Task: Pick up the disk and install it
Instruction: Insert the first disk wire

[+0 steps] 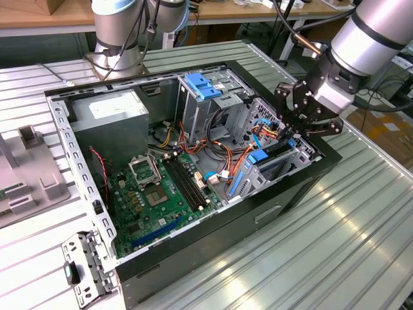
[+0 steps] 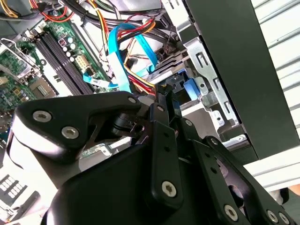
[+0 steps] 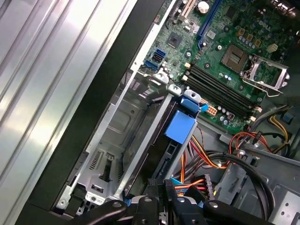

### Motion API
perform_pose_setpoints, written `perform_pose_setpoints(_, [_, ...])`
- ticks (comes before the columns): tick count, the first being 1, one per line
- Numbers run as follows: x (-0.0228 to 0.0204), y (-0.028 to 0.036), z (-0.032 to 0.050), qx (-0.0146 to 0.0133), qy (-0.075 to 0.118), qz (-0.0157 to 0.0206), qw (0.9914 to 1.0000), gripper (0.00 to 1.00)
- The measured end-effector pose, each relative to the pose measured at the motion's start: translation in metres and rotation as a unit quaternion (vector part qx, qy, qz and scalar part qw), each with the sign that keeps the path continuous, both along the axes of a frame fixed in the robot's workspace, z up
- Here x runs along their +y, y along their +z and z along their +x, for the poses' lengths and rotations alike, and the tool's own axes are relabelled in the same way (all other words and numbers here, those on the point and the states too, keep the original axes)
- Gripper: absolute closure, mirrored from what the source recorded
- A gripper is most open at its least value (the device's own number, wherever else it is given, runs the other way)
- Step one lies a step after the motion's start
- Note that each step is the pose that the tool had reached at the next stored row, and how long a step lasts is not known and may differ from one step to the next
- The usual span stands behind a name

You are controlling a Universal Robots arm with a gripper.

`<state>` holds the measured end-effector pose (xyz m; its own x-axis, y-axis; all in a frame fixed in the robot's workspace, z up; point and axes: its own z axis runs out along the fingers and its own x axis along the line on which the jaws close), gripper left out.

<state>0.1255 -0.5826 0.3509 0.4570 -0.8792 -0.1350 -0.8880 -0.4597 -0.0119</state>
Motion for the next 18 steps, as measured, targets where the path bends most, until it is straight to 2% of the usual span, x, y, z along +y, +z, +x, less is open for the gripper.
perform_pose_setpoints(8, [0.0,-0.0009,-0.0006,0.0,-0.037,0.0,0.99932,0.83])
perform_pose_setpoints(11, [0.0,-0.0011,-0.0018,0.0,-0.044,0.0001,0.99901,0.83])
perform_pose_setpoints(18, [0.0,-0.0013,-0.0128,0.0,-0.056,0.0,0.99841,0.83])
